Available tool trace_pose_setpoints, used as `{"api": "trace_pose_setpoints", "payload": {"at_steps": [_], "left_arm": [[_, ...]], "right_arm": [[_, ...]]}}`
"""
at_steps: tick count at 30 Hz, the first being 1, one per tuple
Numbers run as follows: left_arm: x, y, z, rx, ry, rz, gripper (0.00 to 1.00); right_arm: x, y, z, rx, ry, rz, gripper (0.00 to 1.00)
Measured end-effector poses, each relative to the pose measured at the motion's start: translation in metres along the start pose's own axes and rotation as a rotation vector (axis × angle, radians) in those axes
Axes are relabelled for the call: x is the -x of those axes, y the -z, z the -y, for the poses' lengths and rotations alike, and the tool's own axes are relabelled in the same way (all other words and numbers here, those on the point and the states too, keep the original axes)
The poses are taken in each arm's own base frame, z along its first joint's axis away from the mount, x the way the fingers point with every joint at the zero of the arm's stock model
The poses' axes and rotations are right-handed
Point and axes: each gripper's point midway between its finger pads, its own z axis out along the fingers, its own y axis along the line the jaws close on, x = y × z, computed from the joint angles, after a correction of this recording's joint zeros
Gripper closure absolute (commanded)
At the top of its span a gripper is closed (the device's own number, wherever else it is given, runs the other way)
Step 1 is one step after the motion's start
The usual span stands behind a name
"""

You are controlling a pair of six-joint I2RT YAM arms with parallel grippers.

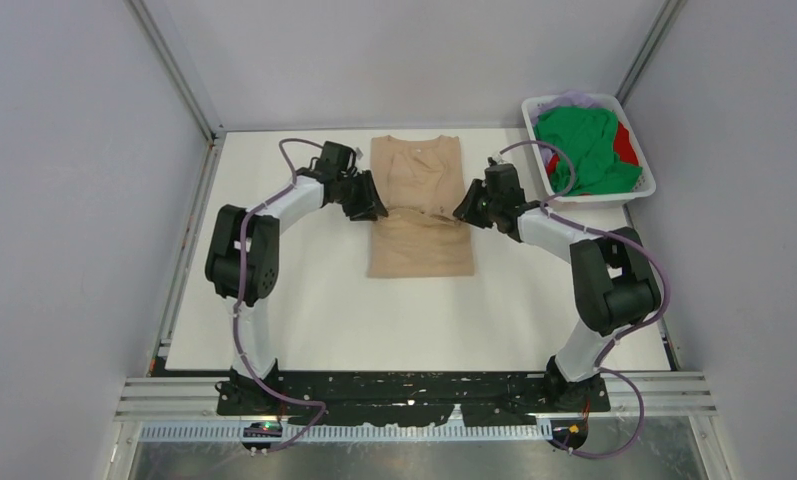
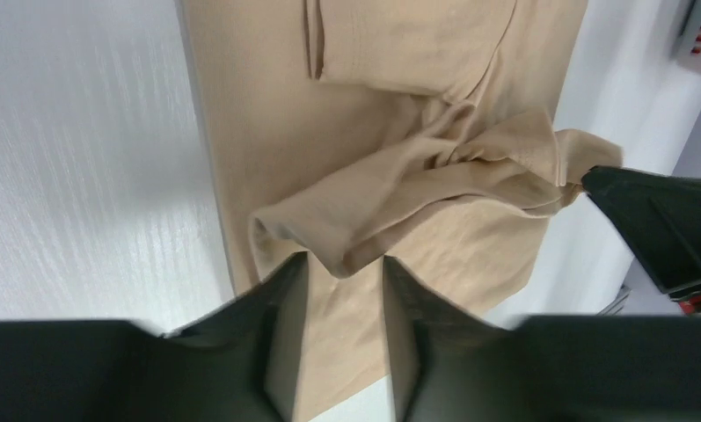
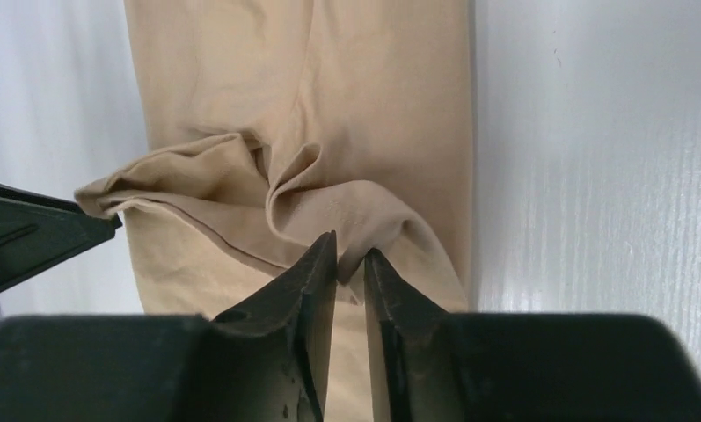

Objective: Fold and stack the t-shirts
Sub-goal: Fold the folded rectangular tshirt in 1/3 of the way, then grab one side of the 2/3 rectangular tshirt with both arms

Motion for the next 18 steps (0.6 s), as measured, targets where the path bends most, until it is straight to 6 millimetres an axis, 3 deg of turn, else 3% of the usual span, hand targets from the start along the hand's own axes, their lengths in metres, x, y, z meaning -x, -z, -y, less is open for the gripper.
{"api": "trace_pose_setpoints", "payload": {"at_steps": [1,2,3,4,5,6,12,18], "left_arm": [[0.002,-0.001,0.000,-0.001,-0.006,0.003,0.23],[0.005,-0.001,0.001,-0.002,-0.008,0.006,0.09],[0.007,-0.001,0.001,-0.004,-0.009,0.011,0.01],[0.010,0.000,0.001,-0.005,-0.006,0.016,0.00],[0.012,0.001,0.002,-0.007,-0.001,0.020,0.00],[0.015,0.002,0.003,-0.009,-0.001,0.026,0.00],[0.013,0.014,0.003,-0.015,-0.018,0.044,0.01],[-0.041,0.045,-0.010,-0.008,-0.017,0.014,0.00]], "right_arm": [[0.001,-0.002,0.001,0.002,-0.007,0.002,0.57],[0.003,-0.005,0.001,0.004,-0.014,0.002,0.51],[0.004,-0.006,0.002,0.006,-0.020,0.003,0.38],[0.006,-0.008,0.003,0.007,-0.028,0.007,0.30],[0.007,-0.008,0.002,0.010,-0.035,0.010,0.10],[0.010,-0.008,0.002,0.016,-0.040,0.015,0.03],[0.017,-0.003,0.000,0.028,-0.040,0.045,0.05],[-0.007,0.032,0.010,0.024,-0.035,0.027,0.04]]}}
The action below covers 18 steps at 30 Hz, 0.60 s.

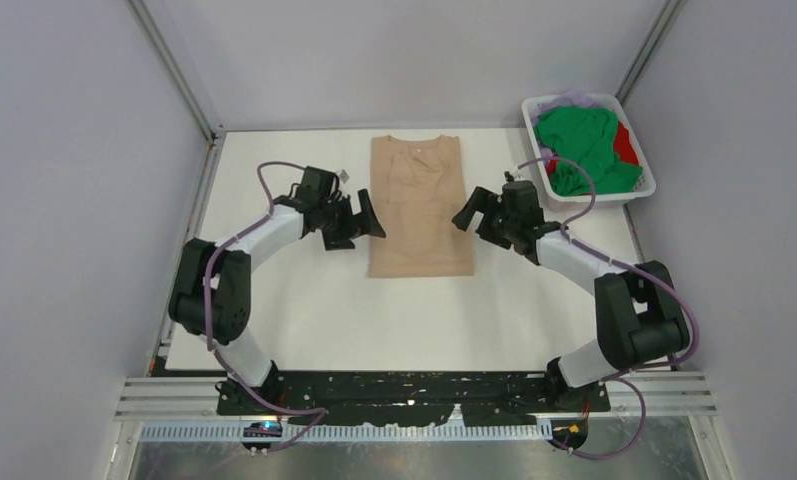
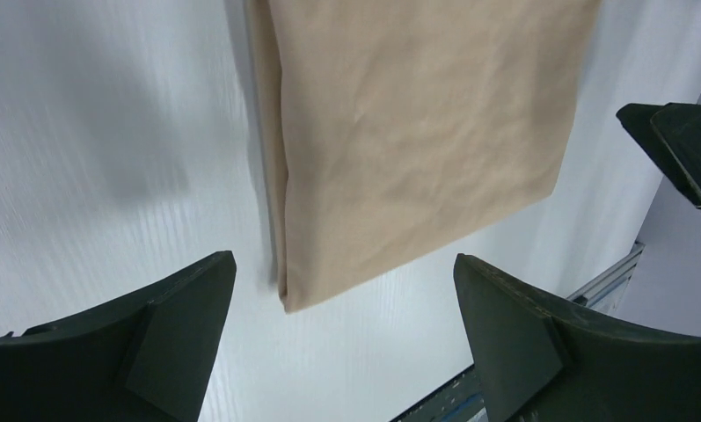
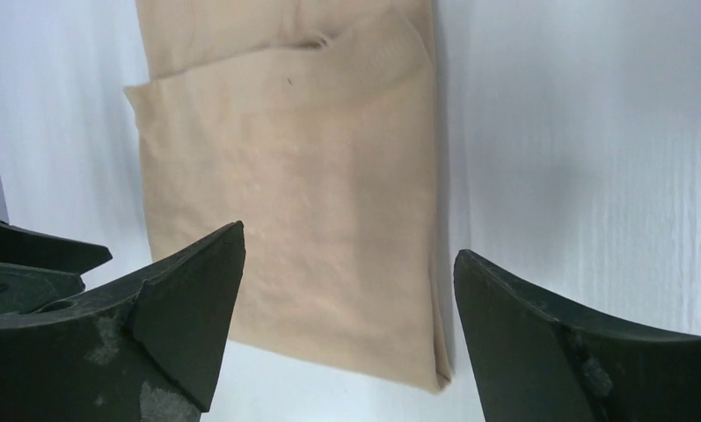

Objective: Fold and stack the t-shirts
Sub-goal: Grab one side of the 2/3 rectangular tshirt with both arms

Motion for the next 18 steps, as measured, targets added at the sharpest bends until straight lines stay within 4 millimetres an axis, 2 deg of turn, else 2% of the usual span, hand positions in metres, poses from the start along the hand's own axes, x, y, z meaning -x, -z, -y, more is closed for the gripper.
{"api": "trace_pose_setpoints", "payload": {"at_steps": [3,6,9,12,13,18], "left_arm": [[-0.035,0.009,-0.009,0.011,0.003,-0.037,0.01],[-0.062,0.008,-0.019,0.026,0.013,-0.077,0.10],[-0.083,0.003,-0.029,0.044,0.035,-0.117,0.23],[-0.091,0.000,-0.031,0.051,0.053,-0.133,0.31],[-0.090,-0.002,-0.030,0.049,0.055,-0.131,0.35],[-0.095,-0.013,-0.031,0.050,0.070,-0.149,0.51]], "right_arm": [[-0.026,0.021,0.011,-0.009,0.000,-0.037,0.04],[-0.049,0.033,0.022,-0.020,-0.002,-0.078,0.02],[-0.073,0.039,0.031,-0.034,-0.001,-0.132,0.15],[-0.090,0.041,0.038,-0.044,-0.004,-0.176,0.27],[-0.092,0.042,0.039,-0.043,-0.004,-0.184,0.34],[-0.099,0.041,0.039,-0.036,-0.009,-0.202,0.48]]}}
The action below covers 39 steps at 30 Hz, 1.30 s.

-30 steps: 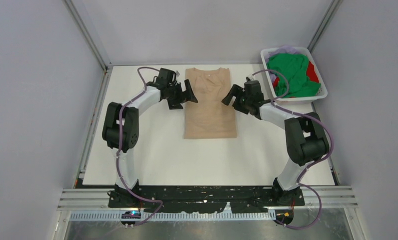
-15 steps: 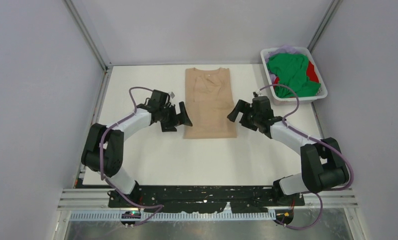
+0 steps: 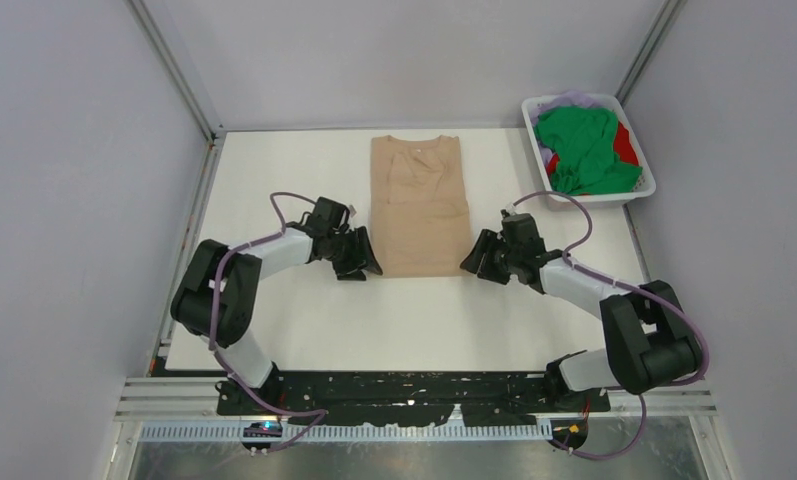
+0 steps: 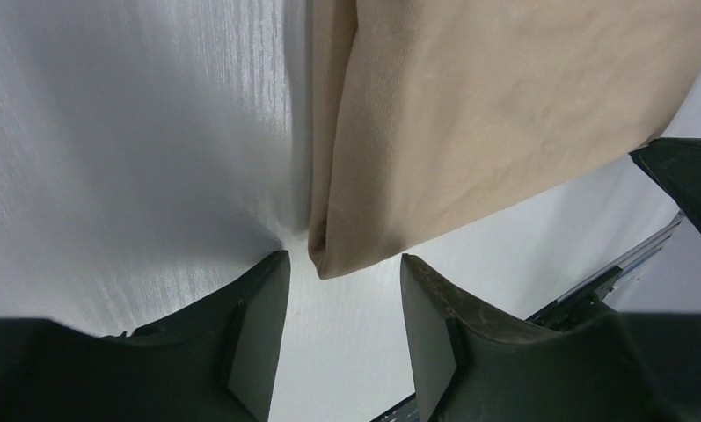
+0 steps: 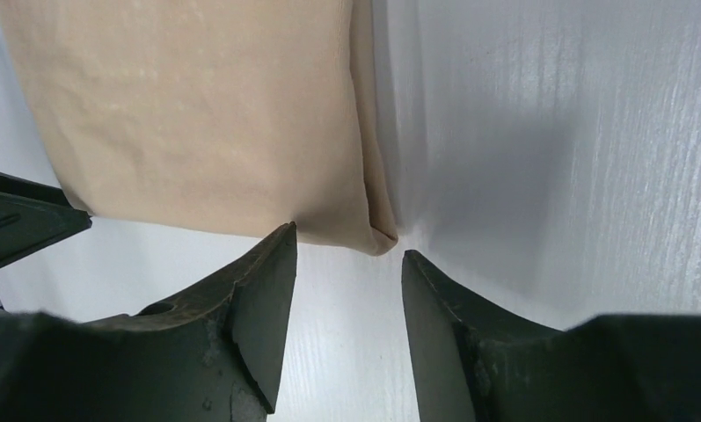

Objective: Fold and stack the t-shirts
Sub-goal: Grab one side of the 2/3 rectangular tshirt with both arms, then fold the long partially folded tshirt into a neat square

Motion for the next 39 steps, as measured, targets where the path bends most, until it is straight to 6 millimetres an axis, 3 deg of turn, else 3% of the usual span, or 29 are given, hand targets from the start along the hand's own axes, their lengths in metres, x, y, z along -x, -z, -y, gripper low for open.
{"api": "trace_pose_setpoints", "payload": {"at_steps": [6,9,10,11,12,16,22,27,32,35,39], "left_arm": [[-0.003,-0.006,0.001,0.004,-0.003,-0.011,0.65],[-0.002,-0.009,0.002,0.006,-0.002,-0.016,0.73],[-0.001,-0.011,0.002,0.007,0.000,-0.018,0.80],[0.000,-0.012,0.003,0.007,0.003,-0.020,0.96],[0.002,-0.014,0.003,0.008,0.007,-0.019,1.00],[0.004,-0.019,0.004,0.007,0.013,-0.024,1.00],[-0.001,-0.016,0.003,0.010,-0.007,-0.003,1.00],[-0.037,0.010,-0.003,0.008,-0.055,0.022,1.00],[-0.080,0.045,0.000,-0.046,-0.125,0.064,1.00],[-0.099,0.071,0.010,-0.108,-0.170,0.106,1.00],[-0.106,0.108,0.032,-0.214,-0.213,0.193,1.00]], "right_arm": [[-0.007,-0.009,0.005,-0.010,-0.008,-0.032,0.56],[-0.008,-0.014,0.003,0.004,-0.011,-0.037,0.65],[-0.008,-0.015,0.003,0.008,-0.010,-0.039,0.68],[-0.008,-0.017,0.002,0.013,-0.010,-0.038,0.74],[-0.008,-0.018,0.002,0.017,-0.013,-0.040,0.77],[-0.010,-0.023,-0.001,0.031,-0.019,-0.049,0.94],[-0.018,-0.018,-0.004,0.060,-0.007,-0.065,0.95],[-0.046,0.009,-0.009,0.122,0.033,-0.106,0.95],[-0.076,0.051,-0.018,0.207,0.090,-0.135,0.95],[-0.081,0.082,-0.035,0.292,0.150,-0.096,0.95],[-0.077,0.121,-0.057,0.411,0.223,0.003,0.95]]}}
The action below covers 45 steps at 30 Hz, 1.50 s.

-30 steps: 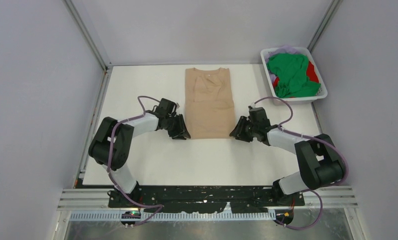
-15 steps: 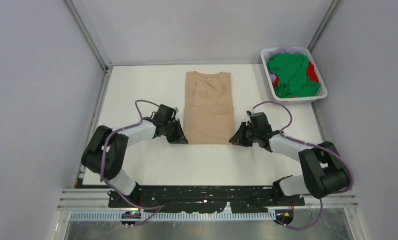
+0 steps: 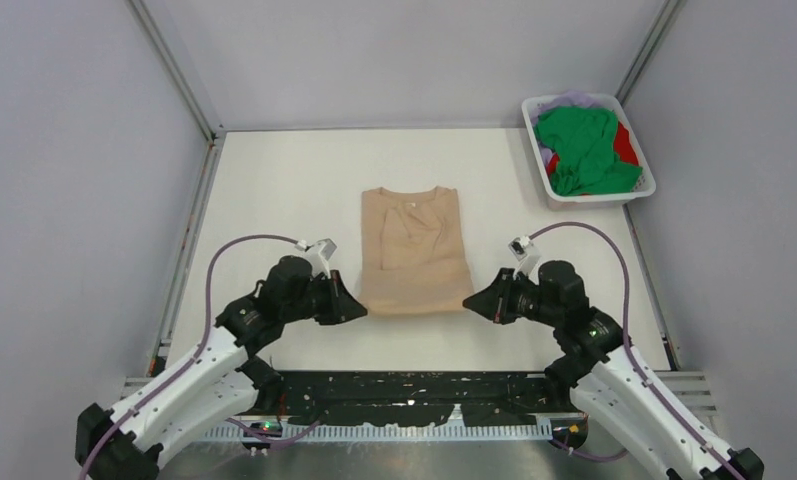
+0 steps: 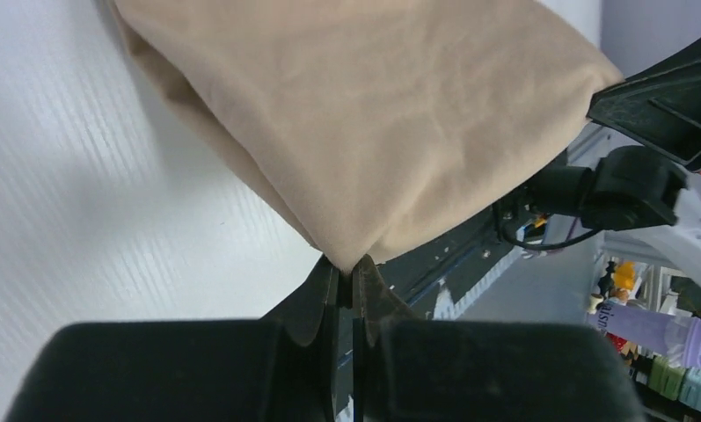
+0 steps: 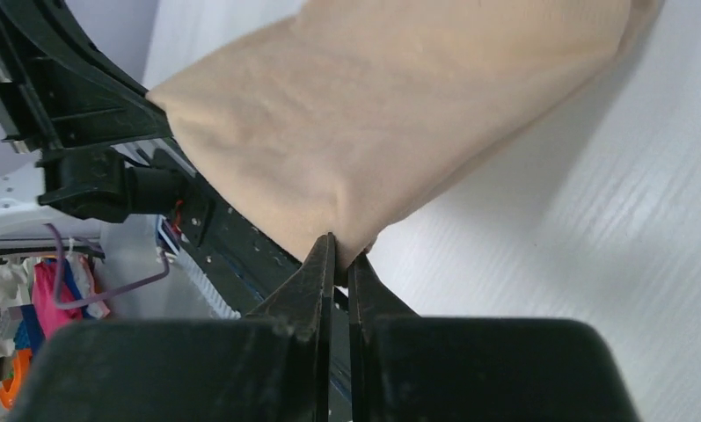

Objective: Fold and stack the t-shirts
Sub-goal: Fold the long partially folded tshirt into a neat square

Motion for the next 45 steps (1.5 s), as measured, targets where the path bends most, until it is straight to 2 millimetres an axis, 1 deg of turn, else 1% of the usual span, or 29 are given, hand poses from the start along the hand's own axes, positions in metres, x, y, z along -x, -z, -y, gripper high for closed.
{"api": "trace_pose_setpoints", "payload": {"at_steps": [1,3,6,8,11,14,16,19,23,32,38,42,45], "left_arm": [[0.003,0.009,0.006,-0.024,-0.008,0.034,1.00],[0.008,0.020,0.012,-0.048,-0.007,0.079,1.00],[0.015,0.031,0.015,-0.051,-0.010,0.131,1.00],[0.023,0.035,0.016,-0.031,-0.010,0.162,1.00],[0.042,0.037,0.018,0.013,-0.010,0.209,1.00],[0.067,0.038,0.020,0.069,-0.004,0.263,1.00],[0.083,0.035,0.016,0.113,0.001,0.283,1.00],[0.103,0.030,0.009,0.168,0.018,0.296,1.00],[0.130,0.020,0.000,0.207,0.038,0.308,1.00],[0.185,-0.016,-0.010,0.226,0.054,0.266,1.00],[0.208,-0.040,-0.018,0.239,0.049,0.230,1.00],[0.221,-0.061,-0.029,0.257,0.057,0.198,1.00],[0.230,-0.079,-0.040,0.272,0.068,0.170,1.00]], "right_arm": [[0.005,0.007,-0.009,0.029,0.019,0.030,0.95],[0.014,0.016,-0.021,0.064,0.037,0.074,0.95],[0.024,0.021,-0.032,0.090,0.048,0.104,0.95],[0.030,0.021,-0.036,0.093,0.045,0.106,0.95],[0.041,0.017,-0.041,0.084,0.034,0.109,0.95],[0.058,0.012,-0.045,0.067,0.027,0.129,0.95],[0.071,0.007,-0.045,0.054,0.017,0.142,0.95],[0.085,-0.005,-0.039,0.033,-0.015,0.145,0.95],[0.102,-0.017,-0.023,0.003,-0.070,0.150,0.95],[0.144,-0.039,0.000,-0.029,-0.130,0.171,0.95],[0.163,-0.056,0.023,-0.056,-0.168,0.173,0.95],[0.175,-0.070,0.039,-0.075,-0.187,0.174,0.95],[0.181,-0.083,0.053,-0.092,-0.205,0.164,0.95]]}}
